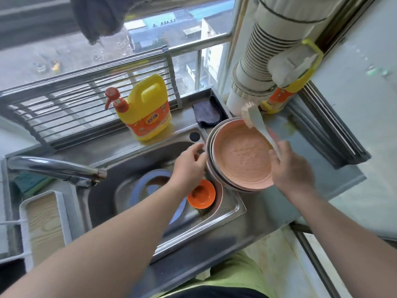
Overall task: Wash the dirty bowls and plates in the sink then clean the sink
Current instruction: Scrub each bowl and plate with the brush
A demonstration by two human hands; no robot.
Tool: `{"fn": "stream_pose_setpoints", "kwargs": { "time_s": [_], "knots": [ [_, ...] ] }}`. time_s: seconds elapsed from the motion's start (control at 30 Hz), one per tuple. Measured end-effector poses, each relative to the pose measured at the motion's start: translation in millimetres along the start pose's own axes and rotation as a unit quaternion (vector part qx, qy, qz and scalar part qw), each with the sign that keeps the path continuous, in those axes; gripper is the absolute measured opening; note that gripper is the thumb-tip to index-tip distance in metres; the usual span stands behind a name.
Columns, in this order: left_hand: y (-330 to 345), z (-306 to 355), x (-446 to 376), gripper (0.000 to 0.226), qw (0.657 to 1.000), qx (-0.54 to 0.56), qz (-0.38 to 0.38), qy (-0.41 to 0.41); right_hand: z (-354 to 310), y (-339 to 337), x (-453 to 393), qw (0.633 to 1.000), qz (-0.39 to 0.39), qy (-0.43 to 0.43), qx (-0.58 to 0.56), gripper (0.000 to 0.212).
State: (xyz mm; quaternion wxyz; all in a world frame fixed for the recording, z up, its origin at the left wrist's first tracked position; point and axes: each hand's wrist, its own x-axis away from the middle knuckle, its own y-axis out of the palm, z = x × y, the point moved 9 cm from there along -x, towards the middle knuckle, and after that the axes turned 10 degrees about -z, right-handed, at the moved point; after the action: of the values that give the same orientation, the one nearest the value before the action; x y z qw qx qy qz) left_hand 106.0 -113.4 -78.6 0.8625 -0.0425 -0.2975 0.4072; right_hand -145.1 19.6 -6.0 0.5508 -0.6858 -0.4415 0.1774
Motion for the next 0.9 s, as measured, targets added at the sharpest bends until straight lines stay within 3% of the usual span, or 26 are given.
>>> {"fn": "stream_pose_setpoints", "kwargs": {
  "time_s": [0.07, 0.1, 0.17, 0.27, 0.37, 0.53, 0.7, 0.83, 0.9],
  "knots": [
    [-29.9, -39.1, 9.0, 0.033, 0.998, 0.02, 0.035, -0.051, -61.6, 0.8, 22.3, 0.99, 0.029, -0.113, -0.076, 0.016],
    [-46.3, -61.0, 17.5, 0.031, 0.995, 0.014, 0.055, -0.086, -93.1, 12.1, 35.0, 0.98, 0.007, -0.16, -0.116, 0.012],
    [-74.6, -107.3, 34.3, 0.031, 0.984, -0.01, 0.082, -0.159, -142.5, 59.5, 51.6, 0.967, -0.111, -0.189, -0.132, 0.006],
    [-110.2, -193.3, 59.1, 0.031, 0.957, -0.037, 0.098, -0.269, -183.8, 169.2, 62.5, 0.923, -0.335, -0.187, -0.013, 0.012],
    [-122.7, -272.5, 79.0, 0.042, 0.929, -0.037, 0.092, -0.356, -189.5, 245.8, 58.1, 0.877, -0.442, -0.164, 0.096, 0.024],
    [-96.4, -352.4, 72.4, 0.073, 0.916, 0.065, 0.086, -0.387, -194.4, 306.7, 12.6, 0.872, -0.407, -0.173, 0.21, 0.045],
    [-75.8, -345.3, 70.5, 0.03, 0.904, 0.133, 0.123, -0.388, -192.1, 346.0, -11.4, 0.847, -0.422, -0.202, 0.252, 0.026],
    [-71.6, -330.9, 76.0, 0.034, 0.887, 0.226, 0.145, -0.375, -190.6, 355.8, -10.5, 0.845, -0.453, -0.2, 0.199, 0.022],
    [-67.1, -325.7, 74.5, 0.022, 0.87, 0.31, 0.145, -0.354, -190.1, 355.7, -8.5, 0.848, -0.469, -0.19, 0.155, 0.016]
  ]
}}
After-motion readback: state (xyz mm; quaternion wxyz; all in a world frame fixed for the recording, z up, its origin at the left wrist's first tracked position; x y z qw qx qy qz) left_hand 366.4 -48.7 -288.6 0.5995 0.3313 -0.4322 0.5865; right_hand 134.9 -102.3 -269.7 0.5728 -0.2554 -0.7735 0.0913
